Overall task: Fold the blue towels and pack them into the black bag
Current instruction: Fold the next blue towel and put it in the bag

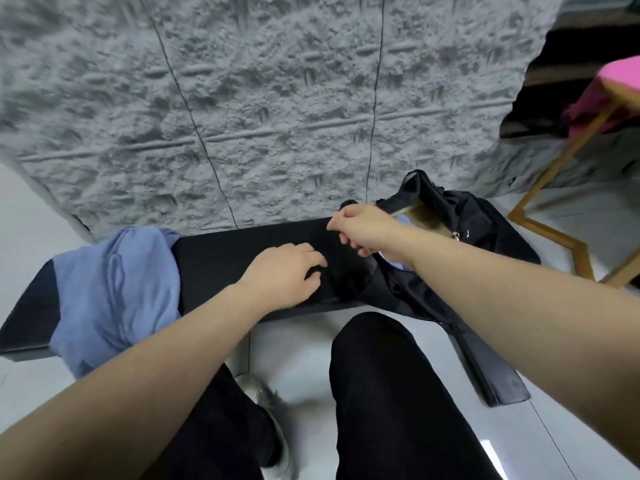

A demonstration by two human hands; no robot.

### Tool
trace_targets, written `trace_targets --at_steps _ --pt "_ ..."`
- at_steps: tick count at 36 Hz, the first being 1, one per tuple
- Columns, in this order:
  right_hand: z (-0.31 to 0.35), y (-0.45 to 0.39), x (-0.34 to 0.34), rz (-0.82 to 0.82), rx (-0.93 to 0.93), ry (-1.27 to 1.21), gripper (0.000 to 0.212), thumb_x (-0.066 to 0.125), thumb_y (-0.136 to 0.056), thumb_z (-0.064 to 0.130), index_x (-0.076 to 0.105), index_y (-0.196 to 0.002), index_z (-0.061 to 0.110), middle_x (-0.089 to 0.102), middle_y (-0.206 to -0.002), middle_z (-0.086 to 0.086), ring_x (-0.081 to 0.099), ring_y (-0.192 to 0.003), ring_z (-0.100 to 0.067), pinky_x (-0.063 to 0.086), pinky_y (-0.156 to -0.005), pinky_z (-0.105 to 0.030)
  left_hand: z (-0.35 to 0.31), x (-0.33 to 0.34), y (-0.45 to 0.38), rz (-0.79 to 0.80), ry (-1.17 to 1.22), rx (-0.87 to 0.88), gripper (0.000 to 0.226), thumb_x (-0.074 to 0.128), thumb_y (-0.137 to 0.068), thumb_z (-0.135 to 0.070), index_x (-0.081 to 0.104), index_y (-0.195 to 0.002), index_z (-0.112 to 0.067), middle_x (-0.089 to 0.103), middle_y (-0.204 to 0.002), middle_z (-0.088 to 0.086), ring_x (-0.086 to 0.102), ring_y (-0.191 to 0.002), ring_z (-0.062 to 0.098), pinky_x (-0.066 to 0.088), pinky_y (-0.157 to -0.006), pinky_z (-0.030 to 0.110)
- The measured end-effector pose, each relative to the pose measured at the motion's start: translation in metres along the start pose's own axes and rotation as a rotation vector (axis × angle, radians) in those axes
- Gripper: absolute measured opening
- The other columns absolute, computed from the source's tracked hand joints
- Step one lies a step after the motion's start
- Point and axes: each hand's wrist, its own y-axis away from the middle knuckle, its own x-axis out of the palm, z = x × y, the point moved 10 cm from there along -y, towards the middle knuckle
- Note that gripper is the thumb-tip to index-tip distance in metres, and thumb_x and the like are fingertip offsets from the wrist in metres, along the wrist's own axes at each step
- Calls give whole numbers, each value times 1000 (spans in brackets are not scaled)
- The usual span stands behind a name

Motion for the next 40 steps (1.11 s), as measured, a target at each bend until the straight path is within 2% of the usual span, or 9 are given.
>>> trace_targets --at_steps 9,12,16,20,24,27,32,37,40 --pt "28 -19 86 144 -1 40 13 55 -97 28 65 -95 20 57 -75 1 47 -64 -13 41 -53 -23 104 19 48 18 50 -228 34 44 -98 -32 57 -130 -36 54 -132 -11 54 -117 16 45 -82 30" --pt "28 -29 112 175 20 46 11 57 -95 28 66 -93 22 59 -75 2 48 -63 -13 42 -53 -23 143 36 61 28 93 -322 36 48 -96 -28 56 -131 -34 54 -133 -7 53 -117 18 50 -89 37" --pt "28 -43 143 228 36 61 12 56 -95 27 66 -92 21 60 -75 1 49 -63 -12 43 -54 -22 189 53 82 3 90 -448 36 52 -93 -26 57 -129 -28 53 -132 -4 50 -117 20 50 -87 40" --pt "24 -58 172 266 53 88 12 57 -95 28 67 -91 22 62 -77 2 50 -62 -12 44 -53 -22 233 62 109 -125 110 -587 33 59 -89 -26 59 -122 -20 54 -128 0 48 -119 25 46 -91 42" --pt "19 -70 198 307 65 107 14 56 -95 28 67 -95 19 62 -78 1 50 -63 -12 44 -54 -23 275 65 144 -292 200 -809 33 60 -89 -24 59 -121 -13 48 -136 9 43 -124 34 39 -97 46" --pt "15 -77 216 337 77 118 18 56 -95 28 68 -101 17 62 -79 1 51 -65 -12 44 -56 -23 294 72 165 -338 182 -897 35 60 -92 -27 56 -125 -17 40 -147 10 33 -135 35 32 -107 50" --pt "8 -86 239 368 94 132 18 56 -95 29 68 -103 17 63 -80 1 52 -66 -12 45 -55 -22 313 71 196 -550 229 -1031 40 60 -88 -21 51 -127 -21 29 -155 10 24 -143 35 19 -114 54" --pt "5 -89 255 390 104 137 18 56 -95 29 68 -101 17 62 -78 1 51 -64 -12 44 -52 -22 336 69 225 -706 454 -1208 48 61 -87 -17 49 -133 -13 50 -136 13 46 -128 35 35 -108 48" --pt "4 -89 260 394 103 138 16 57 -94 29 68 -99 18 63 -77 2 52 -65 -12 44 -52 -21 344 69 235 -730 593 -1282 54 61 -89 -16 45 -141 -14 51 -140 8 47 -130 28 35 -110 38"
